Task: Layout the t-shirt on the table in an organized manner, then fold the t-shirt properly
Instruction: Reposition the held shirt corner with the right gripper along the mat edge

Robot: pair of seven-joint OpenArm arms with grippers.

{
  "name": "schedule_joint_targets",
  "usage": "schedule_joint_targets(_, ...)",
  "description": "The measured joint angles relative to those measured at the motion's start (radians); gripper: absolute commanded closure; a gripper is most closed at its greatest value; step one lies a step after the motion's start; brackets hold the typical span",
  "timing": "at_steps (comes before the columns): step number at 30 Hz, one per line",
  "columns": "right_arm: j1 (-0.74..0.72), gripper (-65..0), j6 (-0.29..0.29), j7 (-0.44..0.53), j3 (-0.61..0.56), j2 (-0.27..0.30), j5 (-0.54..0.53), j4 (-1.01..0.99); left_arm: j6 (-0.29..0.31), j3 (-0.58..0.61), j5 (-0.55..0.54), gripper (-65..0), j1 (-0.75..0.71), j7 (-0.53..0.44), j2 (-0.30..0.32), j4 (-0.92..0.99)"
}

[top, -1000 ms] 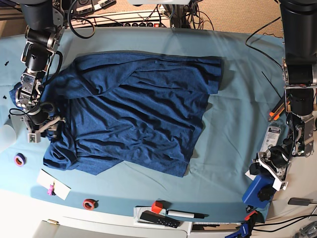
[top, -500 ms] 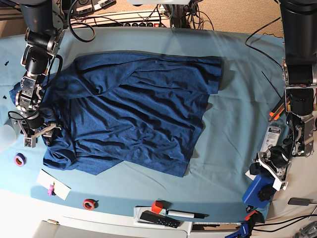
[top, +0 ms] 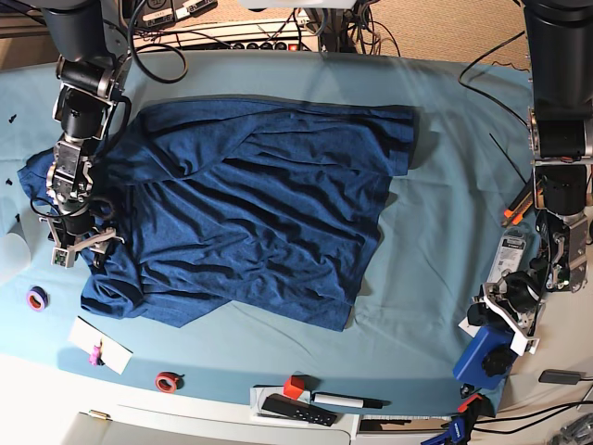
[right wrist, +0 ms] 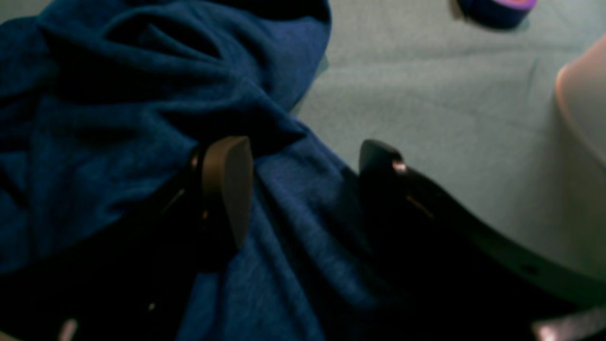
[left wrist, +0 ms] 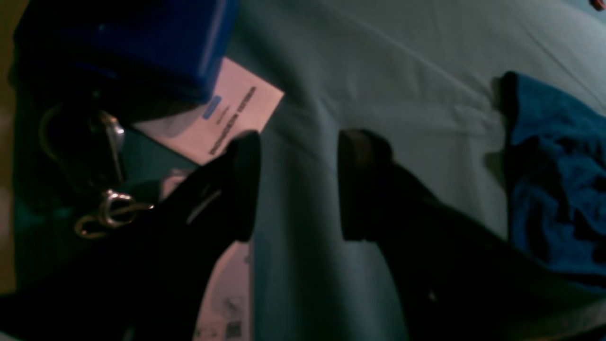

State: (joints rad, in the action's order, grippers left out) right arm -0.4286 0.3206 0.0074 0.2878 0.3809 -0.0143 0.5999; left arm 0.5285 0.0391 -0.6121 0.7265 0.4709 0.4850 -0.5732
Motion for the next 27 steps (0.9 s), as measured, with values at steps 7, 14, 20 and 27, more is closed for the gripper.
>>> schedule_joint_targets(7, -0.004, -35.4, 0.018, -0.010, 0.001, -0.030, -0.070, 0.001, 0.000, 0.000, -0.002, -26.8, 0.000, 0.000, -0.002, 0.000)
schedule_joint_targets(14, -0.004, -5.1, 0.019, -0.007, 0.001, -0.038, -0.078, 0.002, 0.000, 0.000, -0.002, -26.8, 0.000, 0.000, -0.002, 0.000)
schedule_joint_targets(20, 0.000, 0.0, 0.024, -0.069, 0.002, -0.040, 0.012, 0.053, 0.000, 0.000, -0.002, -26.8, 0.000, 0.000, -0.002, 0.000)
schedule_joint_targets(27, 0.014, 0.0, 0.044, -0.130, 0.000, -0.052, 0.025, 0.151, 0.000, 0.000, -0.002, -26.8, 0.000, 0.000, -0.002, 0.000)
